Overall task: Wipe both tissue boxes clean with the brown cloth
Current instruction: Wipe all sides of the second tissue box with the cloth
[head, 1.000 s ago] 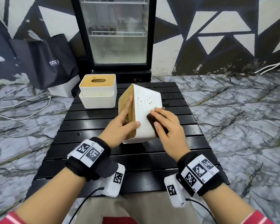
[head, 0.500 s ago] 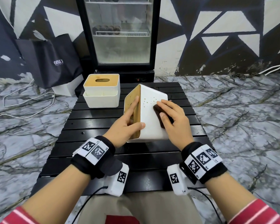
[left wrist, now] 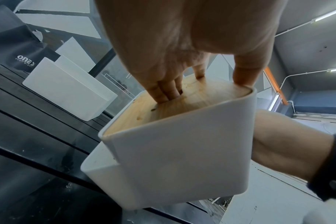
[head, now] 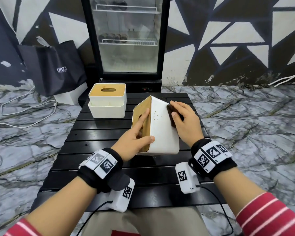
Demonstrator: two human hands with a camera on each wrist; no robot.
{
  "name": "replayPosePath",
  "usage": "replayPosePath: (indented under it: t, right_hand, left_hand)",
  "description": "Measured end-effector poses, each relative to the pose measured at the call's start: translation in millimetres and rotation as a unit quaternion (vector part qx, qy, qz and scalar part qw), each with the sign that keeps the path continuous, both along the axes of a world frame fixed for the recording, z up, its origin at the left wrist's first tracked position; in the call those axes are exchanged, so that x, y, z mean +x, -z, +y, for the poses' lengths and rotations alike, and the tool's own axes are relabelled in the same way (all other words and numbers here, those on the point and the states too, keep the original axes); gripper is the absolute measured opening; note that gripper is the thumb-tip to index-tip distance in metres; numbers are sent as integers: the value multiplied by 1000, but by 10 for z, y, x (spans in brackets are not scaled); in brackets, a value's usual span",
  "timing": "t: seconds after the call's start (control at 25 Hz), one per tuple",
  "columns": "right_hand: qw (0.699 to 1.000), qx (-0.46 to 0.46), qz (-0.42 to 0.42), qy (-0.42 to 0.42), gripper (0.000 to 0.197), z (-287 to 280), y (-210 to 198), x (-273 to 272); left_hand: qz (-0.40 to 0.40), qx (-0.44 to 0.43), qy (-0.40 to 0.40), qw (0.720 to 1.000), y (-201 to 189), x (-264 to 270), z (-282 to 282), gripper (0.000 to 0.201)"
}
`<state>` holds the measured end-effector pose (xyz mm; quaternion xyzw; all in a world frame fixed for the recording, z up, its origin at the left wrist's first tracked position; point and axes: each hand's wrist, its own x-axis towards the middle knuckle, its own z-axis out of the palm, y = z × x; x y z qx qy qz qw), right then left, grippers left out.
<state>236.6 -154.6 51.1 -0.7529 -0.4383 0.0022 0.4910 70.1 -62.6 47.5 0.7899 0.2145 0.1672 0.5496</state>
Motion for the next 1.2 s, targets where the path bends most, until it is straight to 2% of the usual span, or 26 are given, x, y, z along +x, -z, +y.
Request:
replayPosePath:
  t: [0.28, 0.48, 0.68, 1.2]
  right_hand:
    - [997, -7, -67, -37, 41, 48, -54, -130]
    - [999, 16, -47, -15, 39, 188, -132, -93]
    - [997, 31, -60, -31, 41, 199, -194, -172]
    - [994, 46, -68, -70, 42, 33, 50, -395]
  left_hand:
    - [-8, -10, 9, 1000, -44, 50, -25, 80]
    - [-2, 13, 23, 1000, -4, 67, 28, 81]
    - [-9, 30, 27, 999, -13, 113, 31, 81]
    - [-15, 42, 46, 998, 12, 158, 82, 80]
